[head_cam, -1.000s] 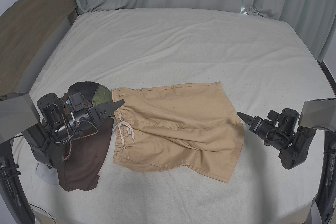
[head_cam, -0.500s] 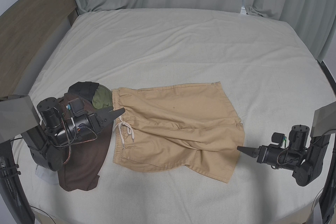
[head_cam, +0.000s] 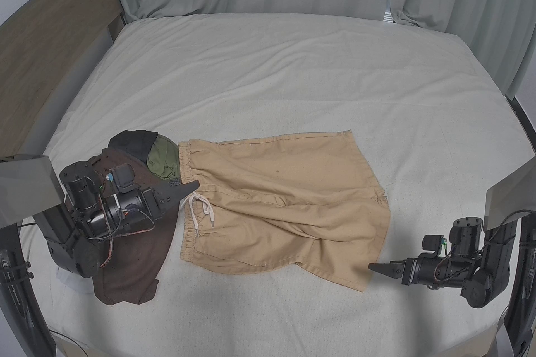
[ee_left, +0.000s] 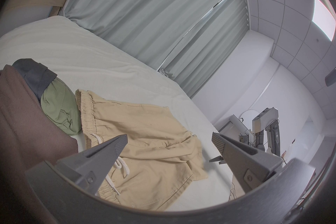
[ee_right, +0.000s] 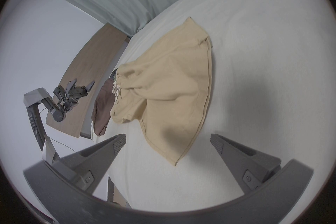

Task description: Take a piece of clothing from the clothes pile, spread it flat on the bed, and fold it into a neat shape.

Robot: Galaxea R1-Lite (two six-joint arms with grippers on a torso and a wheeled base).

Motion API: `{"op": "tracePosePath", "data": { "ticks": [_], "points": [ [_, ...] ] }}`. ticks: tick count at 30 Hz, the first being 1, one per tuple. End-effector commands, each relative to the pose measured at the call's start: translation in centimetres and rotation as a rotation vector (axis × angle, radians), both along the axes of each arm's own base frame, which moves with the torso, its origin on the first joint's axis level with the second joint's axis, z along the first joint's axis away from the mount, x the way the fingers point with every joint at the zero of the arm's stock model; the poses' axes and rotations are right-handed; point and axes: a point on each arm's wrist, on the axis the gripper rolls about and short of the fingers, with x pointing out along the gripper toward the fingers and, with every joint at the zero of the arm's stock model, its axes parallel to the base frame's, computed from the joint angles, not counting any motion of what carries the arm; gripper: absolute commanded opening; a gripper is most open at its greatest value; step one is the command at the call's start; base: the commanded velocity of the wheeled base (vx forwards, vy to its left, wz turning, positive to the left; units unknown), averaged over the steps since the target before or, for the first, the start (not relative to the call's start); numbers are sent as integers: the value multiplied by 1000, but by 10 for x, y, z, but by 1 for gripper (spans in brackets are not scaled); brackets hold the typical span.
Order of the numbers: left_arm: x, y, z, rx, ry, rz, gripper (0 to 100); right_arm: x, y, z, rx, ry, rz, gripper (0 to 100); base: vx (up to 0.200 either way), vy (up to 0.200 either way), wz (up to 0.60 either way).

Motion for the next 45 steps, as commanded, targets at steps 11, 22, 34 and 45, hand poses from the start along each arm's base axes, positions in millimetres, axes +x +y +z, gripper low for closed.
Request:
{"op": "tracePosePath", "data": {
  "ticks": [11, 22, 34, 45],
  "points": [
    [1, 0, -2, -1, 4, 2, 100, 0, 10, -26, -15, 88, 35, 100, 0, 0, 0],
    [1, 0, -2, -1, 5, 0, 100, 1, 15, -40, -23, 125, 54, 100, 0, 0, 0],
    [1, 0, -1, -1, 2, 0, 100, 11, 37, -48, 4, 117, 103, 100, 0, 0, 0],
    [1, 1, -2, -1, 5, 4, 100, 12, 40, -48, 19, 126, 103, 100, 0, 0, 0]
  ]
}}
